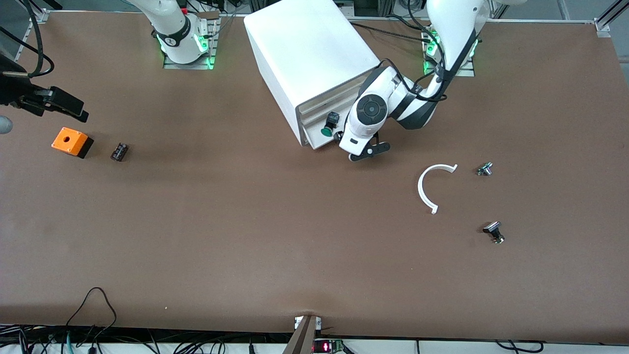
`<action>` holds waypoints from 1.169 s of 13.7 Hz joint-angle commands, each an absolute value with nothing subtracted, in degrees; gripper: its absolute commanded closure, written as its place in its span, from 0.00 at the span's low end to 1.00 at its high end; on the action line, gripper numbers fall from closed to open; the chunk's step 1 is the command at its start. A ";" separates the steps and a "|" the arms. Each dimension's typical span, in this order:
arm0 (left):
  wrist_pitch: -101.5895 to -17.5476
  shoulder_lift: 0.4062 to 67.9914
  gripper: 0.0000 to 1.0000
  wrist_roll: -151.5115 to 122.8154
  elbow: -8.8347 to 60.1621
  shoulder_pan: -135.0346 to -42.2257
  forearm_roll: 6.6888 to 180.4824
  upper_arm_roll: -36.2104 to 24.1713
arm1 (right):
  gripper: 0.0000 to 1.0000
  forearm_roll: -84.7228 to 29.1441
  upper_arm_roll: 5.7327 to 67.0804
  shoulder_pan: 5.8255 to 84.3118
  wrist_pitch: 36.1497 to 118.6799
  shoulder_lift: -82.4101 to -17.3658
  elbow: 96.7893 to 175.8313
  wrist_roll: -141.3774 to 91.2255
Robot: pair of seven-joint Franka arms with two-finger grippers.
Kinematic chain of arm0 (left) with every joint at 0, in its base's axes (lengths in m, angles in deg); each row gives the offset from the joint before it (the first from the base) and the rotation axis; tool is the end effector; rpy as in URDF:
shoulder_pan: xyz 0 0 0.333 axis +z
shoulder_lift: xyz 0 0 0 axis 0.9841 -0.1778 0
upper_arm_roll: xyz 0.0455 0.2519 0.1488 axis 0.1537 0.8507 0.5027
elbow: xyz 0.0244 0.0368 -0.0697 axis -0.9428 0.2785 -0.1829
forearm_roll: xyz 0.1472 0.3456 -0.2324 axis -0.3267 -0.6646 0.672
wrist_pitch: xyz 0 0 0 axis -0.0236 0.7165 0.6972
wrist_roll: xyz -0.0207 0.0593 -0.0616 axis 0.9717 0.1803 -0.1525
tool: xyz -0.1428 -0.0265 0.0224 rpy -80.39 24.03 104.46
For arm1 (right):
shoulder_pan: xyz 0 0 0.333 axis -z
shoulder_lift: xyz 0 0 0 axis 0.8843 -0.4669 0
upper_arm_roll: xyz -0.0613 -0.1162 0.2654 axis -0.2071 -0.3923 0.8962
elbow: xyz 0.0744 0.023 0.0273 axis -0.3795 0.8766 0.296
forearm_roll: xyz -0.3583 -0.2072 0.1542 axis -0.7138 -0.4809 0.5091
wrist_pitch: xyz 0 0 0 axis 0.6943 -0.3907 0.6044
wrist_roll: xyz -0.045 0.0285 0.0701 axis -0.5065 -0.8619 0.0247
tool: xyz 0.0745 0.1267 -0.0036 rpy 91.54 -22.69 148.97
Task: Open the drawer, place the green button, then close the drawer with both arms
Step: 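Push the drawer shut with the left gripper while the right gripper retracts, then press the drawer fully closed with the left gripper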
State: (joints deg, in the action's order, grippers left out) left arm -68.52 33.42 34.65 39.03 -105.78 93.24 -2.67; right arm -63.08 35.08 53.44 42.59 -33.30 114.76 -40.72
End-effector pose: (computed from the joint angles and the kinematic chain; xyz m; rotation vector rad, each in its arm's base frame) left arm 0.4470 -0.4102 0.1340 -3.0351 -0.5674 0.4977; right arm 0.6187 0.0298 0.5913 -3.1243 0.2300 0.0999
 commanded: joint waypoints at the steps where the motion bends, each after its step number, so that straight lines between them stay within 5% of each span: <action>1: -67.39 34.60 0.00 32.47 40.12 -106.04 95.93 -2.72 | 0.01 -63.84 44.56 61.54 43.70 -33.28 115.50 -42.49; 8: -64.84 33.72 0.00 32.29 40.12 -105.51 101.37 -4.74 | 0.00 -64.20 51.00 65.07 50.29 -25.21 126.92 -46.72; 16: -64.84 33.19 0.00 32.20 40.03 -105.42 102.96 -4.83 | 0.01 -64.11 50.03 64.01 46.52 -24.05 126.14 -46.89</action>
State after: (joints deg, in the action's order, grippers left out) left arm -65.63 32.89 33.66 39.69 -105.78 101.37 -4.44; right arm -63.64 49.68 63.66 46.79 -24.41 125.38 -46.18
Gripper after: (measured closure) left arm 0.000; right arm 0.000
